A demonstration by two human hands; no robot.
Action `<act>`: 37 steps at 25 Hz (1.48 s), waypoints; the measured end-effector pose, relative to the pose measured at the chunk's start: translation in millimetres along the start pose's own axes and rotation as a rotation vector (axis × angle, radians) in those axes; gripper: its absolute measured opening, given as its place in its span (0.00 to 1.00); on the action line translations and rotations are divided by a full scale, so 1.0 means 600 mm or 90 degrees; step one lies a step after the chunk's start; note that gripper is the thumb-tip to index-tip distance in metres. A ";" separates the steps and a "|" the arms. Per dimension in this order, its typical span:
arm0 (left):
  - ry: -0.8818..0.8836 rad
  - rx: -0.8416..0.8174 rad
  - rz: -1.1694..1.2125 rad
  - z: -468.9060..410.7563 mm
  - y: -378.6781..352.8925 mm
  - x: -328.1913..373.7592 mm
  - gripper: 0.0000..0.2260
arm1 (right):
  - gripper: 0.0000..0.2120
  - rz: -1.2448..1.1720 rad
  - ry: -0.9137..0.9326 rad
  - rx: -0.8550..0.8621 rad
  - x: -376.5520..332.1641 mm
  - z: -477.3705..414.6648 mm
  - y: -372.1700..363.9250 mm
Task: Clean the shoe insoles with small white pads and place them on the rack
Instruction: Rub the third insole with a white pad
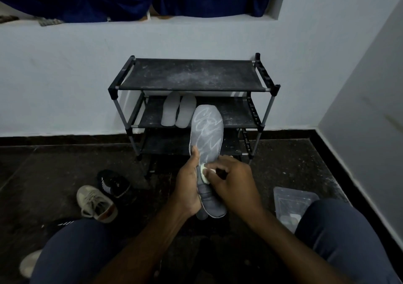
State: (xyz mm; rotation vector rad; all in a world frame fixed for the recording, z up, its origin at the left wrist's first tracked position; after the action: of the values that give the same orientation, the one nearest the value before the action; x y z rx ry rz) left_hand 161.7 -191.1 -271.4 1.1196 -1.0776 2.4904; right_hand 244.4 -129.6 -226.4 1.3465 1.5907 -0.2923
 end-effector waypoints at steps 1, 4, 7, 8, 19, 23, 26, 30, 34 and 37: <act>-0.007 0.006 -0.021 0.000 0.000 0.001 0.35 | 0.04 0.000 0.001 0.000 -0.007 0.004 -0.004; -0.057 0.037 -0.040 -0.012 0.017 0.010 0.37 | 0.05 -0.004 0.032 -0.076 -0.023 0.029 -0.018; -0.020 0.009 -0.011 -0.006 0.011 0.004 0.35 | 0.05 0.016 0.020 -0.042 0.001 0.010 -0.009; -0.007 0.009 -0.009 -0.004 0.008 -0.001 0.34 | 0.05 0.024 0.013 -0.007 0.005 0.001 -0.004; -0.002 0.018 -0.029 -0.004 0.006 -0.003 0.33 | 0.04 0.039 0.061 -0.014 0.002 -0.005 -0.001; -0.019 0.046 -0.047 -0.015 0.021 0.001 0.37 | 0.04 0.001 0.070 -0.086 -0.008 0.020 -0.019; -0.008 0.035 -0.032 -0.013 0.018 -0.004 0.34 | 0.04 0.020 0.045 -0.046 0.013 0.004 -0.007; 0.002 0.036 -0.052 -0.011 0.013 -0.015 0.35 | 0.06 -0.002 0.039 -0.007 -0.006 0.006 -0.010; -0.009 0.034 -0.039 -0.019 0.019 -0.013 0.38 | 0.05 -0.003 0.025 -0.048 0.008 0.013 -0.009; -0.007 0.040 -0.027 -0.011 0.008 -0.016 0.34 | 0.04 0.001 0.013 0.012 0.011 -0.005 0.003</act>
State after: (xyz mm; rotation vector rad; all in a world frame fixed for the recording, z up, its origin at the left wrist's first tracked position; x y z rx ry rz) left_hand 162.7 -189.0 -283.9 1.1627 -0.9751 2.5043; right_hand 245.3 -122.7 -229.5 1.3692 1.6067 -0.2937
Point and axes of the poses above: each hand's wrist, its own z-axis away from the middle knuckle, its own y-axis out of the back of the hand, x = y × z, the point moved 6 cm from there along -z, towards the middle knuckle, and after that the axes turned 15 degrees about x, right-handed, at the moved point
